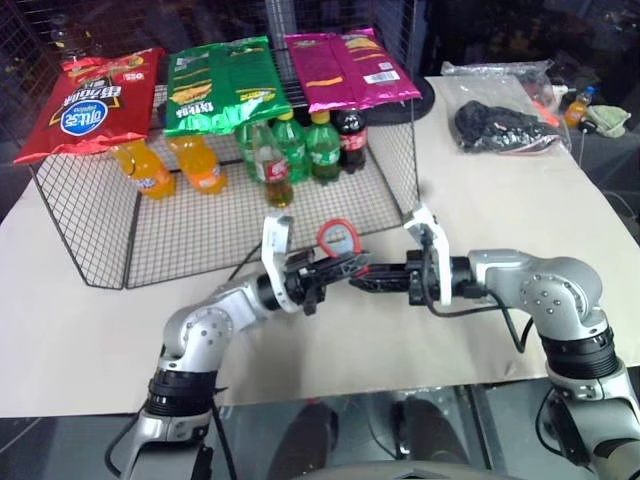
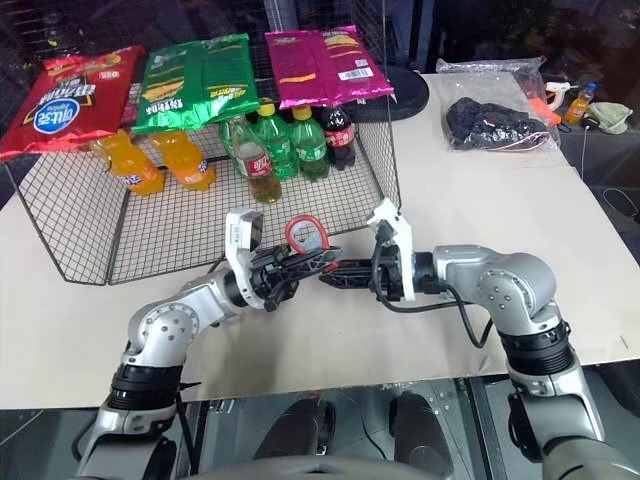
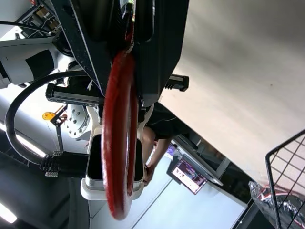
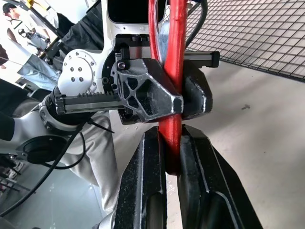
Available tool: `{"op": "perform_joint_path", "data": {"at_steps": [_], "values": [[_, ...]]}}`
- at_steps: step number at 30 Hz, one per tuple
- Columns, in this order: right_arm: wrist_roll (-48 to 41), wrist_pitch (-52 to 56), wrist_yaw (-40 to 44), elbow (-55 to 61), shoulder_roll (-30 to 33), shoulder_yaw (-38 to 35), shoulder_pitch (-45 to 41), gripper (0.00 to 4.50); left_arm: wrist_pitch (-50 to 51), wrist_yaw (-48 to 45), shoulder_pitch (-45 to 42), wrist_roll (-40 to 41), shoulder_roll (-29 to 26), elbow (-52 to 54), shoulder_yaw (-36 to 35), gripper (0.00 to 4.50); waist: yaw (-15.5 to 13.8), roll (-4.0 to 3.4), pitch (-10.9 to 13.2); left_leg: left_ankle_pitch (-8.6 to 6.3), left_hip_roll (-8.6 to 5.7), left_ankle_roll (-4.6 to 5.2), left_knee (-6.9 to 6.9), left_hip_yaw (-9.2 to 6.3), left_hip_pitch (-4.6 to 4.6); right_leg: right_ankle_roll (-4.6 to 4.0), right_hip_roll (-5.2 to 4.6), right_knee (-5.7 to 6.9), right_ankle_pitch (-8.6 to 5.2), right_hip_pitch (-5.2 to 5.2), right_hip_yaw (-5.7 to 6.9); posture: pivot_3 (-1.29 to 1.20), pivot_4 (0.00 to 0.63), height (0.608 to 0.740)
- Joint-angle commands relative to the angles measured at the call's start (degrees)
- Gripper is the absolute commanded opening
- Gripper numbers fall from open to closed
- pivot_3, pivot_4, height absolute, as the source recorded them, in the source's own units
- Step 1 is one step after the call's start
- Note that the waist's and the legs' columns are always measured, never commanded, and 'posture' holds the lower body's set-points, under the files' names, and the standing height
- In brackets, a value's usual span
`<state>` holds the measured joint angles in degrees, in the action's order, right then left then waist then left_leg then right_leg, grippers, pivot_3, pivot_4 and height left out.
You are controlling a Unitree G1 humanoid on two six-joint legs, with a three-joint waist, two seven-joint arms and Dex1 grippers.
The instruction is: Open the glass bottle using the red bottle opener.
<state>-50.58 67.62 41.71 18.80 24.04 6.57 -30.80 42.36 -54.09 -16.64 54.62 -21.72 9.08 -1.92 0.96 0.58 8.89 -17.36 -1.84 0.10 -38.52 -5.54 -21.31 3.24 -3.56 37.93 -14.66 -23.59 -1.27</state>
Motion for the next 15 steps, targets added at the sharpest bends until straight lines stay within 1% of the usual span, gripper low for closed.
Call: {"op": "perform_joint_path", "data": {"at_steps": [1, 2, 4, 5, 6, 7, 10, 12, 13, 15], "values": [[-1.6, 0.8, 0.7, 1.4, -0.6, 1.1, -0.5, 0.00, -3.0, 0.6, -0.4, -1.5, -1.3, -1.1, -4.0, 1.76, 0.0, 0.00, 0.0, 0.00, 0.00, 0.00, 0.00, 0.01, 0.00, 0.00, 0.00, 0.00, 0.00, 0.00, 0.00, 0.00, 0.150, 0.740], [-1.0, 0.5, -0.2, 0.7, -0.9, 0.7, -0.5, 0.00, -3.0, 0.2, -0.2, -1.6, -1.8, -1.0, -4.2, 2.23, 0.1, 0.00, 0.0, 0.00, 0.00, 0.00, 0.00, 0.01, 0.00, 0.00, 0.01, 0.00, 0.00, -0.01, 0.00, 0.00, 0.150, 0.740], [0.1, -0.2, -1.6, -0.8, -1.3, -0.2, -0.5, 0.00, -2.9, -0.2, 0.4, -1.4, -2.8, -0.4, -5.0, 3.32, 0.0, 0.00, 0.0, 0.00, 0.01, 0.00, 0.01, 0.01, 0.00, 0.00, 0.01, 0.00, 0.00, -0.02, -0.01, 0.00, 0.150, 0.740], [0.5, -0.5, -2.1, -1.5, -1.2, -1.0, -0.3, 0.00, -2.8, -0.4, 0.9, -1.4, -3.4, 0.2, -5.5, 3.69, 0.0, 0.00, 0.0, 0.00, 0.01, 0.00, 0.01, 0.01, 0.00, 0.00, 0.01, 0.00, 0.00, -0.02, -0.01, 0.00, 0.150, 0.740], [0.7, -0.7, -2.3, -1.9, -1.0, -1.4, -0.1, 0.00, -2.7, -0.4, 1.3, -1.3, -3.8, 0.6, -5.7, 4.18, 0.0, 0.00, 0.0, 0.00, 0.00, 0.00, 0.01, 0.01, 0.00, 0.00, 0.00, -0.01, 0.00, -0.01, -0.01, 0.00, 0.150, 0.740], [1.5, -1.5, -2.8, -2.7, -0.5, -2.3, 0.5, 0.00, -2.7, -0.3, 2.2, -1.3, -4.4, 1.6, -6.3, 4.45, 0.0, -0.01, 0.0, 0.00, -0.01, 0.01, 0.01, 0.02, 0.00, 0.00, -0.02, -0.01, 0.00, -0.01, -0.02, 0.00, 0.150, 0.740], [2.9, -3.9, -3.7, -3.4, 1.3, -5.5, 2.9, 0.00, -3.6, 1.3, 5.2, -1.2, -5.7, 5.5, -8.6, 4.45, -0.2, -0.01, 0.0, -0.03, -0.02, 0.04, 0.01, 0.01, -0.03, 0.00, -0.04, -0.06, 0.00, -0.02, -0.01, 0.00, 0.150, 0.740], [2.6, -4.2, -4.2, -3.3, 2.0, -7.5, 4.1, 0.00, -6.6, 3.8, 5.9, -3.3, -5.0, 6.6, -10.0, 4.45, -0.3, -0.01, 0.0, -0.03, -0.01, 0.05, 0.00, -0.05, -0.14, 0.00, -0.07, -0.10, 0.00, -0.07, 0.03, 0.00, 0.150, 0.740], [2.6, -4.4, -4.4, -3.2, 2.4, -8.3, 4.8, 0.00, -9.7, 5.4, 5.9, -5.9, -4.4, 6.7, -10.5, 4.45, -0.3, -0.01, 0.0, -0.03, -0.01, 0.04, -0.01, -0.05, -0.21, 0.00, -0.07, -0.09, 0.00, -0.14, 0.03, 0.00, 0.150, 0.740], [2.8, -4.9, -5.2, -2.7, 2.9, -10.1, 6.0, 0.00, -20.1, 9.5, 4.9, -14.9, -2.3, 4.9, -10.6, 4.45, -0.3, -0.02, 0.0, -0.02, -0.01, 0.04, -0.05, -0.04, -0.27, 0.00, -0.07, -0.06, 0.00, -0.19, 0.03, 0.00, 0.150, 0.740]]}}
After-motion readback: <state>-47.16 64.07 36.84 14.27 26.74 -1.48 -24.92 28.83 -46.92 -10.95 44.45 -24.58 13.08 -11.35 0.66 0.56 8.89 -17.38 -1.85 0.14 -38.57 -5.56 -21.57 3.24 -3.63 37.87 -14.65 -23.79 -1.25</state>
